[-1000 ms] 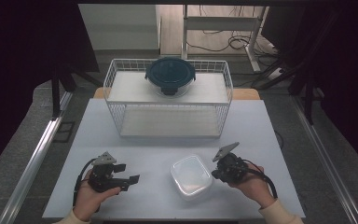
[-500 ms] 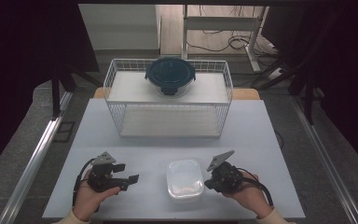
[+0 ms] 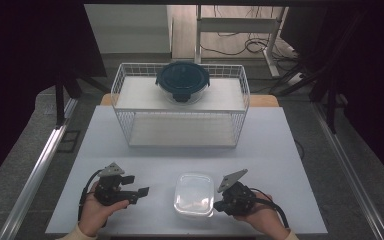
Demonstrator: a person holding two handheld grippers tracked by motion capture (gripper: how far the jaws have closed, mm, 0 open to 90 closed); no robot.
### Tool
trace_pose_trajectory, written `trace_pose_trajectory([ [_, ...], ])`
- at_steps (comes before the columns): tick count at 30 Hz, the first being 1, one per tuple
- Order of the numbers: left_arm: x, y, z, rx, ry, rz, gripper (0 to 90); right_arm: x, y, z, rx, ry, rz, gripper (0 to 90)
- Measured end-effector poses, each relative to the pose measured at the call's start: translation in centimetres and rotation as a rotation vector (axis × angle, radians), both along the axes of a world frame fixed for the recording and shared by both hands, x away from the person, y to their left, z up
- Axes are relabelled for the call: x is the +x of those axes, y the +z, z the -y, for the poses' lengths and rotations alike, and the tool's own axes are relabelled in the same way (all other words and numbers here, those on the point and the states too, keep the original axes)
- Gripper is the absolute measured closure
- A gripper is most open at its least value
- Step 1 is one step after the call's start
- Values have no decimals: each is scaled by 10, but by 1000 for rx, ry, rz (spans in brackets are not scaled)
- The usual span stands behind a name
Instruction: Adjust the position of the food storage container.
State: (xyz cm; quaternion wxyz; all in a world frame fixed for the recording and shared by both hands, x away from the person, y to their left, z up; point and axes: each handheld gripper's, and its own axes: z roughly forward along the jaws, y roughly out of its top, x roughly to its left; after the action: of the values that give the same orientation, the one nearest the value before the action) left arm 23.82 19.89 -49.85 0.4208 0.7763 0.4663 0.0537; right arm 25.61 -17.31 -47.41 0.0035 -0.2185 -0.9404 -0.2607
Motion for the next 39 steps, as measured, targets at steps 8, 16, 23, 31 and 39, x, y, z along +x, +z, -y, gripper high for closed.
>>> trace_pose_trajectory([
  [8,0,0,0,1,-2,0,233,9,-2,-9,12,-30,26,893],
  [16,0,-1,1,5,-5,-2,233,19,-5,-14,26,-52,46,893],
  [23,0,-1,1,3,-3,-3,234,33,-7,-19,29,-73,76,893],
  [31,0,-1,1,5,-7,-3,234,39,-8,-25,30,-82,85,893],
  [39,-2,0,1,3,-4,-2,236,34,-3,-17,71,-113,121,893],
])
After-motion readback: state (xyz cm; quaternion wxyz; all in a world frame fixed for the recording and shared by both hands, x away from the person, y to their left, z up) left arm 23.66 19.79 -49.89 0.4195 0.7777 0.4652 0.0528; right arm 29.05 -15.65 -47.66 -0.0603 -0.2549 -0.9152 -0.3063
